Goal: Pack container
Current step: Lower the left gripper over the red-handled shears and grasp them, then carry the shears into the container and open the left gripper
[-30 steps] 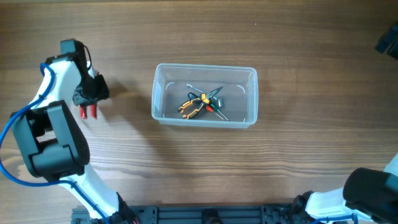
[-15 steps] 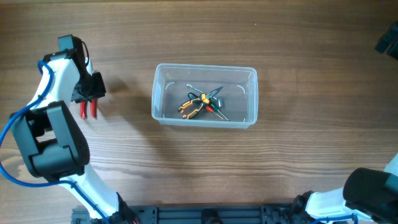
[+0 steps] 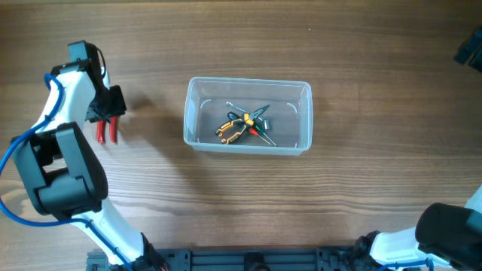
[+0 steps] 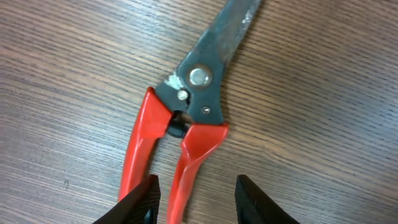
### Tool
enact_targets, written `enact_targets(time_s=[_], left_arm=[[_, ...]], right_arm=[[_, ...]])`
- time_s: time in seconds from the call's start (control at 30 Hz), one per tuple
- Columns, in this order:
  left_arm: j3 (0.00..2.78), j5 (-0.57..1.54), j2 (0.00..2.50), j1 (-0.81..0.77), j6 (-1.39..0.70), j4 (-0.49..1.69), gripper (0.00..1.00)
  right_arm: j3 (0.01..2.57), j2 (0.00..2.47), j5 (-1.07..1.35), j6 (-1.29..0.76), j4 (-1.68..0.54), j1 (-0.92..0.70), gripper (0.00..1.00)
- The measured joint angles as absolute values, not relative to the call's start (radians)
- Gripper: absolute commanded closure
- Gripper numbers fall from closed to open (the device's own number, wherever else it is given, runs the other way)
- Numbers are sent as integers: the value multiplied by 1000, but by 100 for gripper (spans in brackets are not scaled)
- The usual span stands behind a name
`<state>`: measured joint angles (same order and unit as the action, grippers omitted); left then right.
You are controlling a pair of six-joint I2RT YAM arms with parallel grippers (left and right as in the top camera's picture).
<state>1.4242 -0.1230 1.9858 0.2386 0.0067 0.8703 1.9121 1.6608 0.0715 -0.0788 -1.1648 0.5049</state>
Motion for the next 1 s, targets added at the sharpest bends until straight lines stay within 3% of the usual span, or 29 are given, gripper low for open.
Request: enact_targets(time_s=[0.53, 0.6, 0.63, 0.7, 1.0], left_arm=[[1334, -96, 2012, 270, 26, 772, 61], [1338, -86, 2028, 271, 30, 764, 64], [1338, -81, 2029, 271, 30, 764, 70], [1339, -77, 2030, 271, 32, 763, 95], [1344, -70, 2031, 270, 41, 758, 96]], right_arm=[[1912, 1661, 72, -79, -1165, 505, 0], [1912, 1661, 72, -79, -1165, 505, 0], [1912, 1661, 72, -79, -1164, 505, 0], [1912, 1661, 72, -79, -1164, 505, 0], [1912, 1661, 72, -79, -1164, 505, 0]])
